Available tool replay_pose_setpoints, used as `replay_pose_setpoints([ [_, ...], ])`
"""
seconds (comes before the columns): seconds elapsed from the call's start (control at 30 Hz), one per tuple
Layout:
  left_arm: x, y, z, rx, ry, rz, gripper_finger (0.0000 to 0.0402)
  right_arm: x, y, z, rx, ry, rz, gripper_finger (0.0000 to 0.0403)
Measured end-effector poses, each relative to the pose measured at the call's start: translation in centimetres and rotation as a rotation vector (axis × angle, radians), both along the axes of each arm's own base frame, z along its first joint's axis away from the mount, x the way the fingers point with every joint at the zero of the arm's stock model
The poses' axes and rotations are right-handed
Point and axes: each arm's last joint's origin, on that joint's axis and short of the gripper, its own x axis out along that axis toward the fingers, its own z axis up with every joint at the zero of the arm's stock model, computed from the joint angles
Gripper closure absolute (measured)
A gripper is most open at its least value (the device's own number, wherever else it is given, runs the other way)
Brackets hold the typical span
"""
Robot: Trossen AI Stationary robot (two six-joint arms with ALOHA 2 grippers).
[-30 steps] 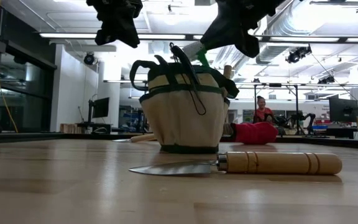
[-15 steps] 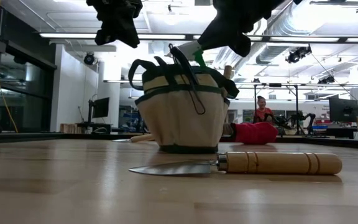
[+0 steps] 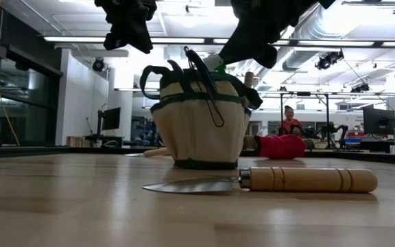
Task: Pick & Place Garden tools in Gardening bag
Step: Put the green spray bottle into the gardening bag, then put the red glove into the gardening bag
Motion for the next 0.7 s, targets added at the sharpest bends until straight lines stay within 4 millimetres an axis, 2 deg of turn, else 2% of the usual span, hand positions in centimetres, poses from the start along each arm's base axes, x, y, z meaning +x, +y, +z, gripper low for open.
replay_pose_setpoints([
  [0.3,0.00,0.01,0.00,0.000,0.000,0.001,0.0351,0.04,-0.03,0.05,0.039,-0.010,-0.034,0.0303],
  [0.57,0.00,0.00,0.00,0.000,0.000,0.002,0.0351,-0.03,-0.03,0.17,0.087,-0.017,-0.067,0.0231],
  [0.7,0.00,0.01,0.00,0.000,0.000,0.004,0.0351,-0.48,-0.05,0.93,0.104,-0.045,-0.079,0.0197],
])
